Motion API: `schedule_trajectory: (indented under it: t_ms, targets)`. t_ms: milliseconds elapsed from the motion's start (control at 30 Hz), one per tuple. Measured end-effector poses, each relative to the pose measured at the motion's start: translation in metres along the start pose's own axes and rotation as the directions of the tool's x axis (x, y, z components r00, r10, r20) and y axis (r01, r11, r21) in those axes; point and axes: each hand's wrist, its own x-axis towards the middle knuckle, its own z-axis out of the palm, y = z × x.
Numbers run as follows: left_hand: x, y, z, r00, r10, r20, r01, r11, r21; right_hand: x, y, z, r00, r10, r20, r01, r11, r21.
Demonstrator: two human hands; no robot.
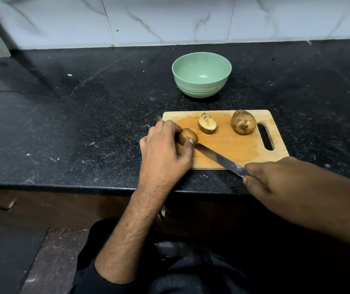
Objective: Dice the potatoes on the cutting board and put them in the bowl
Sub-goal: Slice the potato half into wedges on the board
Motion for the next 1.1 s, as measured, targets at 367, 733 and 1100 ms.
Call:
schedule_trajectory:
  t_ms: [367, 733, 1100]
  targets:
    - [0.003, 0.002, 0.0, 1.0, -0.011, 0.015, 0.011, 1.0, -0.014, 0.024, -0.012, 0.003, 0.981, -0.009, -0.193, 0.03, 0.994, 0.106]
    - [0.003, 0.005, 0.001, 1.0, 0.015, -0.011, -0.015, 1.0, 0.012, 0.032, -0.021, 0.006, 0.981, -0.036, -0.189, 0.054, 0.994, 0.092]
    - [0.005, 0.001, 0.001, 1.0, 0.029, 0.01, -0.029, 1.0, 0.006, 0.054, -0.042, 0.009, 0.979, 0.037, -0.2, -0.038, 0.999, 0.001]
